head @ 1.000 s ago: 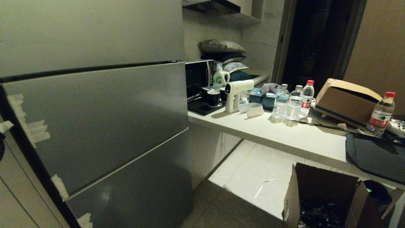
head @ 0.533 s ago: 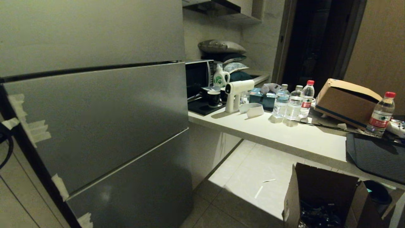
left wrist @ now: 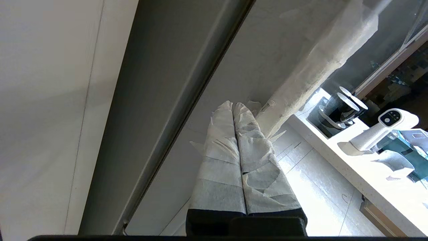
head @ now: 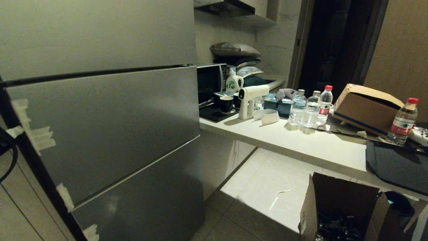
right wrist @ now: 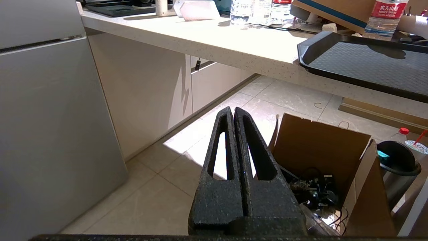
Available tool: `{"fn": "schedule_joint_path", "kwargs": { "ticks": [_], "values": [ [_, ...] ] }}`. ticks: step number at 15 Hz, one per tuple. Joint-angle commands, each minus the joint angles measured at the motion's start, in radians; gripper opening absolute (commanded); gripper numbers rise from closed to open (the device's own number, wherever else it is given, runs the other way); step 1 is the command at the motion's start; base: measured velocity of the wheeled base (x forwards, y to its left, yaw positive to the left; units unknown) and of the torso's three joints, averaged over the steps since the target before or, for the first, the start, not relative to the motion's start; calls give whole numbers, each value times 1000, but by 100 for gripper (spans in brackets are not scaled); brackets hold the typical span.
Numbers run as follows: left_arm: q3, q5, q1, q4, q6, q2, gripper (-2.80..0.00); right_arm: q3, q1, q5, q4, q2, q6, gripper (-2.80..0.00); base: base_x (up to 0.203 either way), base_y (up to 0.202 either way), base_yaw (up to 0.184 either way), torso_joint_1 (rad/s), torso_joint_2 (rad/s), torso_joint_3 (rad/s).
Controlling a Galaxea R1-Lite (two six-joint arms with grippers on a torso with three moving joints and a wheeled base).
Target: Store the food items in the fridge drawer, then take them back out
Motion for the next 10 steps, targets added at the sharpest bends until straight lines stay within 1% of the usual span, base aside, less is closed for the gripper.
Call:
{"fn": "schedule_joint_path", "kwargs": {
  "ticks": [1,3,9,10],
  "values": [
    [10,-8,-22,-2,-2,1,-280,5,0,0,0,1,0,-280,0,0,0,0,0,0],
    [27,-8,-33,-2,0,-1,-280,5,0,-1,0,1,0,-280,0,0,0,0,0,0],
    [52,-8,-33,-3,4,-15,-280,5,0,-1,0,1,-1,-280,0,0,0,0,0,0],
    [70,-7,-33,-4,6,-21,-280,5,0,0,0,1,-1,-280,0,0,0,0,0,0]
  ]
}}
